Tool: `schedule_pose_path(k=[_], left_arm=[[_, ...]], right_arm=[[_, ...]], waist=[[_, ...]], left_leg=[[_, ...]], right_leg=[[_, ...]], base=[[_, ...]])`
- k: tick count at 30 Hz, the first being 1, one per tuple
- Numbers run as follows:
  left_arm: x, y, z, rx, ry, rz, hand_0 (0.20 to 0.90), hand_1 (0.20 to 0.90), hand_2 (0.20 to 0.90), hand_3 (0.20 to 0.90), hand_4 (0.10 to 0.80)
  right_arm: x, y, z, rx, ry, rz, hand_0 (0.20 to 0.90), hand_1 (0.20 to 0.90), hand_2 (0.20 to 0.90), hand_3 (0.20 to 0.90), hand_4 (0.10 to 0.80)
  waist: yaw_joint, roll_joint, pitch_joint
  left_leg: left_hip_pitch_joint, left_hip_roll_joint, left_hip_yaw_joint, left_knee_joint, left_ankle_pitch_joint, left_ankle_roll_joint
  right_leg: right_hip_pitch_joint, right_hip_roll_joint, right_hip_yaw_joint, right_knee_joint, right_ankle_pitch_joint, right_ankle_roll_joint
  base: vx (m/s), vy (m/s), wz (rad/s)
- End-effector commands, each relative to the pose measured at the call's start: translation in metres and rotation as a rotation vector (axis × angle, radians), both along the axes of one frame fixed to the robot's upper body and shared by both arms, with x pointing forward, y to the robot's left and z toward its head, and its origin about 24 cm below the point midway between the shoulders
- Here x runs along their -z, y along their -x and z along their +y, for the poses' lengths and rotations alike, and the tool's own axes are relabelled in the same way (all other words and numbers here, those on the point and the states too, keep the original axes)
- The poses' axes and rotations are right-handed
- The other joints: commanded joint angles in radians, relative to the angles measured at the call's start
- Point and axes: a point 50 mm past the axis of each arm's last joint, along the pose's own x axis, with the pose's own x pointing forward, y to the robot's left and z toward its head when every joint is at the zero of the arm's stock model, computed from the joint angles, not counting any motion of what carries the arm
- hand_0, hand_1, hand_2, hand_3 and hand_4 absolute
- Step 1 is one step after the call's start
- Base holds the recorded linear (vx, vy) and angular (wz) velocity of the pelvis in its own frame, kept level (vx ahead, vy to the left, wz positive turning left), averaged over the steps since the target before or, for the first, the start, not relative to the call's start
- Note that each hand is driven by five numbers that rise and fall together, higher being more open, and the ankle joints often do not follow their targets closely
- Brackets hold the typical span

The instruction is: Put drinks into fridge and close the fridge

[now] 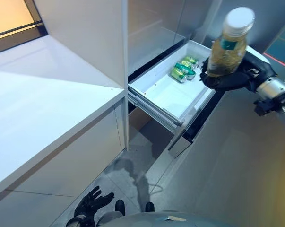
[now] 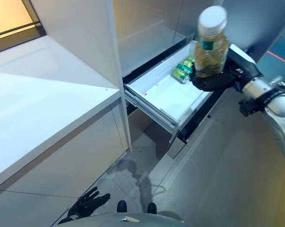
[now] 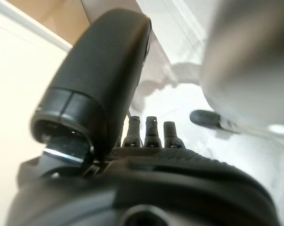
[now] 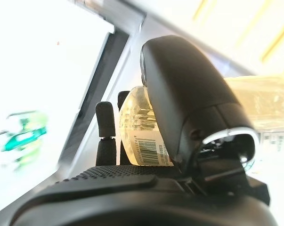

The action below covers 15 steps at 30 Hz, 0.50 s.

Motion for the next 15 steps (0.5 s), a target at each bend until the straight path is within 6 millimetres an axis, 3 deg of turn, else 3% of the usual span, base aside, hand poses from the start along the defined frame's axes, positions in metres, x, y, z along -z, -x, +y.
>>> schedule_pose_path(k=[1, 7, 11, 15], left_arm=[[0.001, 0.017, 0.014, 0.066, -0.064, 0.073, 0.9, 0.9, 0.9, 0.9, 0.8], [0.001, 0.031, 0.023, 0.064, -0.086, 0.145, 0.9, 0.9, 0.9, 0.9, 0.8], [0.0, 0.03, 0.026, 0.064, -0.09, 0.145, 0.9, 0.9, 0.9, 0.9, 0.8], [-0.003, 0.026, 0.032, 0.087, -0.108, 0.135, 0.9, 0.9, 0.9, 0.9, 0.8]], right_arm=[[-0.097, 0.007, -0.001, 0.008, 0.006, -0.359, 0.3, 0.3, 0.3, 0.2, 0.1], [-0.088, -0.025, 0.002, 0.072, 0.087, -0.22, 0.3, 0.3, 0.3, 0.2, 0.1], [-0.07, -0.043, -0.012, 0.186, 0.093, -0.084, 0.3, 0.3, 0.3, 0.2, 0.1], [-0.041, -0.058, -0.048, 0.358, 0.089, 0.075, 0.3, 0.3, 0.3, 0.2, 0.1]], waist=[[0.056, -0.032, -0.087], [0.104, -0.042, -0.064], [0.132, -0.047, -0.045], [0.171, -0.053, -0.013]], left_leg=[[0.015, -0.001, 0.006, 0.002, -0.108, -0.015], [0.014, -0.001, -0.02, 0.002, -0.104, -0.014], [0.009, -0.001, -0.038, 0.002, -0.102, -0.012], [-0.009, -0.002, -0.065, 0.002, -0.094, -0.013]], right_leg=[[-0.034, -0.006, -0.035, 0.004, 0.022, 0.108], [-0.023, -0.01, -0.058, 0.004, 0.018, 0.104], [-0.018, -0.011, -0.067, 0.004, 0.017, 0.101], [-0.024, -0.011, -0.08, 0.004, 0.021, 0.098]], base=[[0.067, -0.015, 0.13], [0.084, -0.009, 0.14], [0.068, -0.02, 0.19], [0.027, -0.058, 0.23]])
